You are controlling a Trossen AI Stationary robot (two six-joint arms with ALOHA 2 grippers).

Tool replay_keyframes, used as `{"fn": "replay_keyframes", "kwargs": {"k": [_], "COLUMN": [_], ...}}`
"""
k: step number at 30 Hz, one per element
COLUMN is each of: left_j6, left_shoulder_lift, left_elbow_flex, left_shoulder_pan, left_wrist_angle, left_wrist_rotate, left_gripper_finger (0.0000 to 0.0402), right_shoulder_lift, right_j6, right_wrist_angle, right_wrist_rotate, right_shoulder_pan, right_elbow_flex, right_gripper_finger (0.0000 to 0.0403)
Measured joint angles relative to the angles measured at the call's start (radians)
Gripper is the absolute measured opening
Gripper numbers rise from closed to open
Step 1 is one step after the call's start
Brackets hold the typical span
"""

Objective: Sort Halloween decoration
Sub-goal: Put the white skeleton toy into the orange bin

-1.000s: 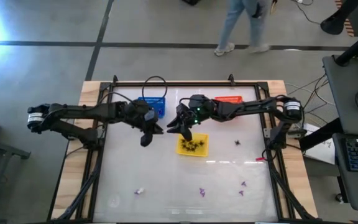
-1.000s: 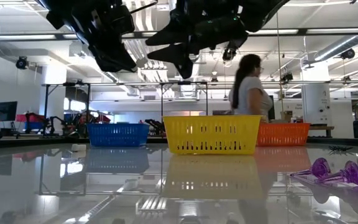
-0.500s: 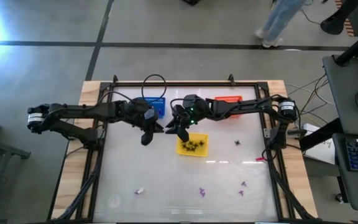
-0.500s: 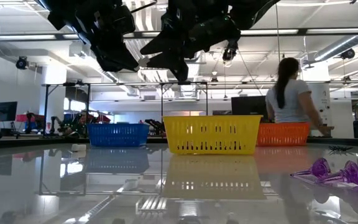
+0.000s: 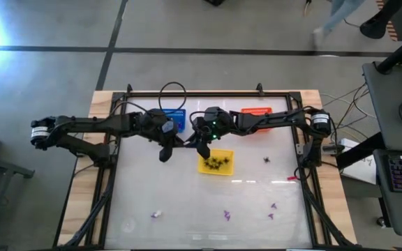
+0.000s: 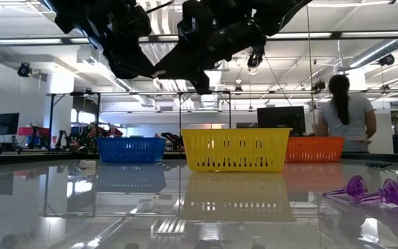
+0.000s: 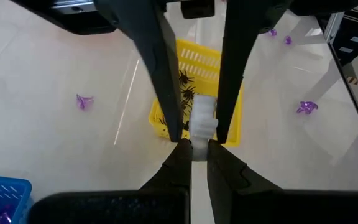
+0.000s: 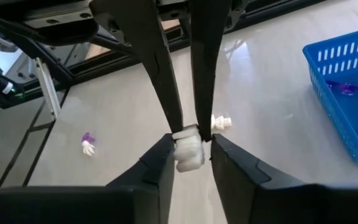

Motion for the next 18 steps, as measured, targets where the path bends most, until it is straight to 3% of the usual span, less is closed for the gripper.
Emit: {"fn": "replay_keyframes", "kwargs": {"k": [7,18], "left_j6": [0.011,0.011], "left_shoulder_lift": [0.000,0.000], "left_elbow_flex": [0.000,0.000], "left_shoulder_pan": [0.002,0.020], "left_wrist_angle": [-0.003,-0.010], "left_wrist_rotate": [0.000,0.001], "left_gripper_finger": [0.0000,0.0008], "right_shoulder_lift": [0.003,0.003], "right_j6": [-0.001,0.066], "right_wrist_angle": [0.001,0.002], "right_wrist_rotate": [0.001,0.016], "right_shoulder_pan": [0.000,0.002], "right_elbow_flex": [0.002,0.002], "right_gripper_finger": [0.0023,0.0015]}}
